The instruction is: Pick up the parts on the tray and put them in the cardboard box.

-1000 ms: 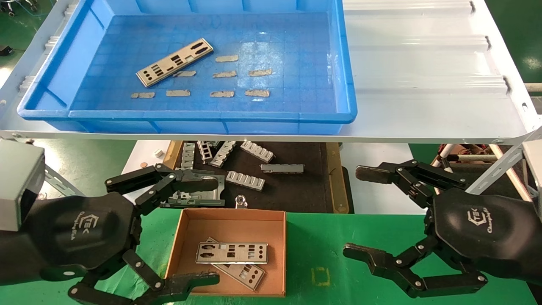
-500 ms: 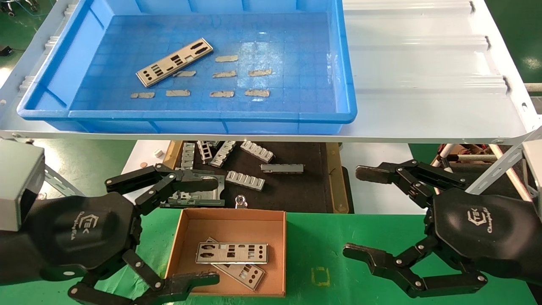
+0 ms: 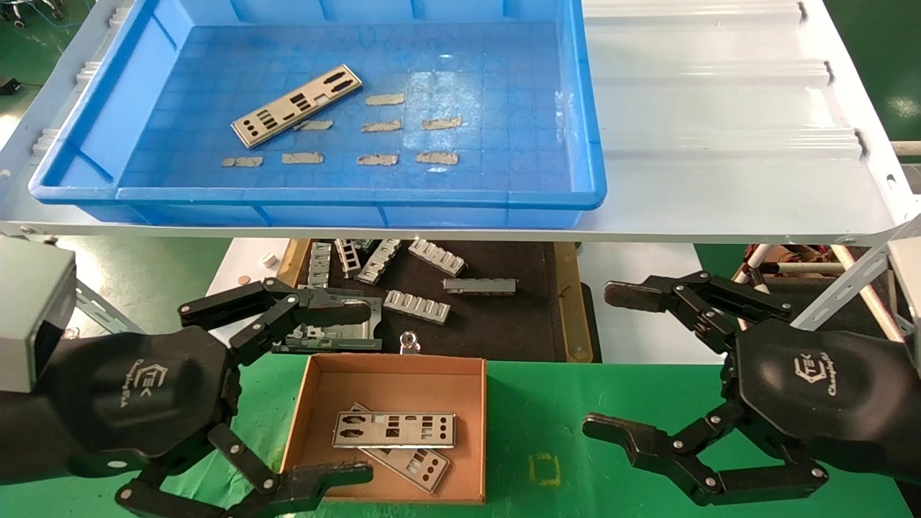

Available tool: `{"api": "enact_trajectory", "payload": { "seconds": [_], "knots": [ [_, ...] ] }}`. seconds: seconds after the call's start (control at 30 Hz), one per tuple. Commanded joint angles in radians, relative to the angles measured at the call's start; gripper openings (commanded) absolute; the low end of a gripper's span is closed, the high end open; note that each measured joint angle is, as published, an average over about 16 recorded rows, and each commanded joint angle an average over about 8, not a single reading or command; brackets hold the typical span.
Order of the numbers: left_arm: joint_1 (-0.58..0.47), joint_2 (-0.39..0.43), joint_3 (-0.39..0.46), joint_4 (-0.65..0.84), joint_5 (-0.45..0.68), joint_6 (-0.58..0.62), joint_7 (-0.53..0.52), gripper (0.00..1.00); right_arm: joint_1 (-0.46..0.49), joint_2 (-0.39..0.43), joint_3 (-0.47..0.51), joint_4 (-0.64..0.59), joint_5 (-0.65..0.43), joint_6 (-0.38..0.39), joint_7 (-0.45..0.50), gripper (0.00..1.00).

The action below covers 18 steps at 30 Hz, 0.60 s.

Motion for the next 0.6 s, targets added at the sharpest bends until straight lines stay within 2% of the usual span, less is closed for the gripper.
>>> {"api": "enact_trajectory", "payload": {
  "seconds": [0.03, 0.6],
  "knots": [
    [0.0, 0.0, 0.0, 0.0, 0.0, 0.0, 0.0, 1.0, 0.0, 0.0, 0.0, 0.0, 0.0, 0.0, 0.0, 1.0],
    [0.0, 0.0, 0.0, 0.0, 0.0, 0.0, 0.0, 1.0, 0.0, 0.0, 0.0, 0.0, 0.0, 0.0, 0.0, 1.0]
  ]
}}
